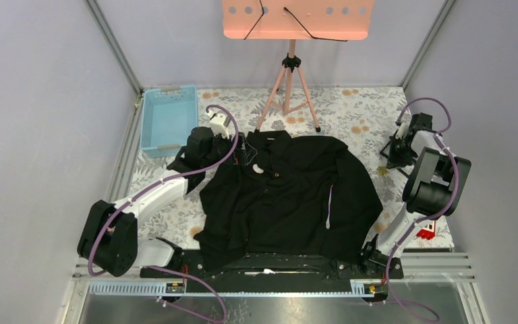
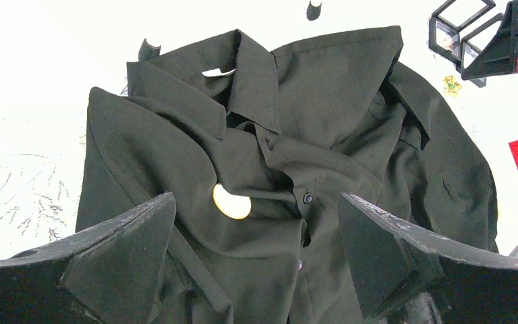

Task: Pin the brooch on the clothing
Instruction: Pick up the brooch from the center of the board.

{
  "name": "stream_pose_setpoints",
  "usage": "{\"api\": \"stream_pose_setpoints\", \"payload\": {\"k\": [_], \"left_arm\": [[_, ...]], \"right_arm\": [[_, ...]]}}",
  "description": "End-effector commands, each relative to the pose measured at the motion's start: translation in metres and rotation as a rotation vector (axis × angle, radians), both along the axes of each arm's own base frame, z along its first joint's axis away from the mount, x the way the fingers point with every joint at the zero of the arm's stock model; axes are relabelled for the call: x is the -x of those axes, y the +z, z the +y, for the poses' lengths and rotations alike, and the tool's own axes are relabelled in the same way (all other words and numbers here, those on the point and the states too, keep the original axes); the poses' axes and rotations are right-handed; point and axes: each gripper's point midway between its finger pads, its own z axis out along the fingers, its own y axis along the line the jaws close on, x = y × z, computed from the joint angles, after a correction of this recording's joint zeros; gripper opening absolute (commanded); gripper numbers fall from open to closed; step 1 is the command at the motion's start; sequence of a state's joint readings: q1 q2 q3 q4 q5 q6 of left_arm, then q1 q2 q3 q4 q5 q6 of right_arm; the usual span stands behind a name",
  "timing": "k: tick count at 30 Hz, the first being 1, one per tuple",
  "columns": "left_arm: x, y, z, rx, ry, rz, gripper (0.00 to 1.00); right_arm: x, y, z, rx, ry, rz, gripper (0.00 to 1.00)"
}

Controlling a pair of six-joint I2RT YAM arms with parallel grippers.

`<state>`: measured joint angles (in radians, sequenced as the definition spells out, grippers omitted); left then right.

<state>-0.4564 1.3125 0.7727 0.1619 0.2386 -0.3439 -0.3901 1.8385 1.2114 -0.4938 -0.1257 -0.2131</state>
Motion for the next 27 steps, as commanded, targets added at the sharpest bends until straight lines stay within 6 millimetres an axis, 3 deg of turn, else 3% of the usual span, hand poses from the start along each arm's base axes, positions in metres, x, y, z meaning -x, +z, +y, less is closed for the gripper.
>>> {"api": "stream_pose_setpoints", "payload": {"k": [1,5,9,11,21,27], "left_arm": [[-0.001,0.020,-0.001,0.029,-0.002,-0.077,0.99],[0.000,0.020,0.000,0.027,-0.001,-0.078,0.99],[0.000,0.021,0.000,0.027,-0.002,-0.079,0.99],[0.000,0.021,0.000,0.028,-0.003,-0.080,0.99],[0.001,0.022,0.000,0.033,-0.001,-0.085,0.99],[0.001,0.022,0.001,0.027,0.000,-0.084,0.99]], "right_arm": [[0.000,0.025,0.009,-0.029,-0.013,-0.065,0.12],[0.002,0.027,0.013,-0.044,-0.014,-0.068,0.09],[0.011,0.020,0.009,-0.019,-0.029,-0.033,0.36],[0.018,0.017,0.004,0.001,-0.062,0.006,0.44],[0.032,0.011,0.000,-0.069,-0.191,0.120,0.52],[0.023,0.003,-0.003,-0.142,-0.221,0.122,0.52]]}}
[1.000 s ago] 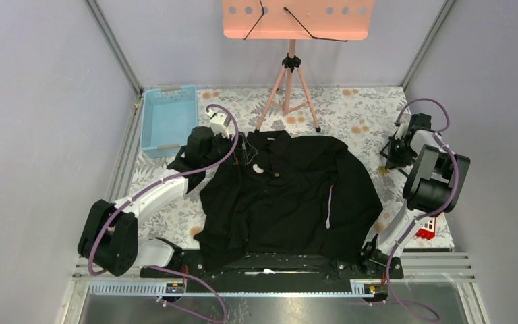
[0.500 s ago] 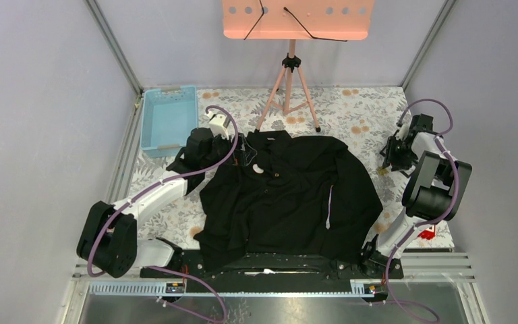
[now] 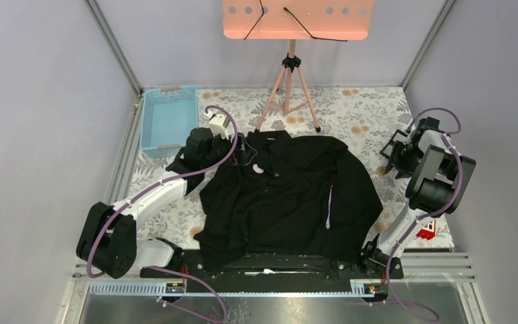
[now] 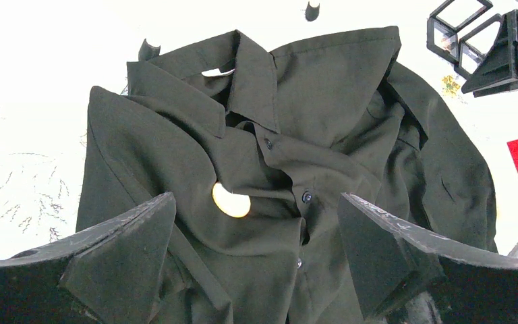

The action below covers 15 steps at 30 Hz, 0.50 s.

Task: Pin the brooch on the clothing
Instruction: Pick up the brooch from the center of the board.

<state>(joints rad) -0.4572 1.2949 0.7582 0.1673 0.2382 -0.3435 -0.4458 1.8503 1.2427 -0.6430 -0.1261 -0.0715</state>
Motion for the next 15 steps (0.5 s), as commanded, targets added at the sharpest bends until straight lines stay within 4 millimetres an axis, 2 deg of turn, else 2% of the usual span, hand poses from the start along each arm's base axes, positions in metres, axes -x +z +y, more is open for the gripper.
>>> {"api": "stream_pose_setpoints", "payload": {"k": [1,5,9,15], "left_arm": [[-0.002,0.020,0.000,0.020,0.003,-0.079,0.99],[-0.004,0.019,0.002,0.010,0.013,-0.078,0.99],[-0.005,0.016,0.001,0.007,0.012,-0.069,0.99],[-0.005,0.014,0.001,0.003,0.012,-0.067,0.99]], "right_arm": [[-0.008,0.000,-0.003,-0.044,-0.033,0.004,0.52],[-0.015,0.000,-0.003,-0.084,-0.038,-0.015,0.52],[-0.021,-0.002,0.007,-0.161,-0.030,-0.025,0.51],[-0.021,-0.004,0.011,-0.198,-0.028,-0.002,0.49]]}}
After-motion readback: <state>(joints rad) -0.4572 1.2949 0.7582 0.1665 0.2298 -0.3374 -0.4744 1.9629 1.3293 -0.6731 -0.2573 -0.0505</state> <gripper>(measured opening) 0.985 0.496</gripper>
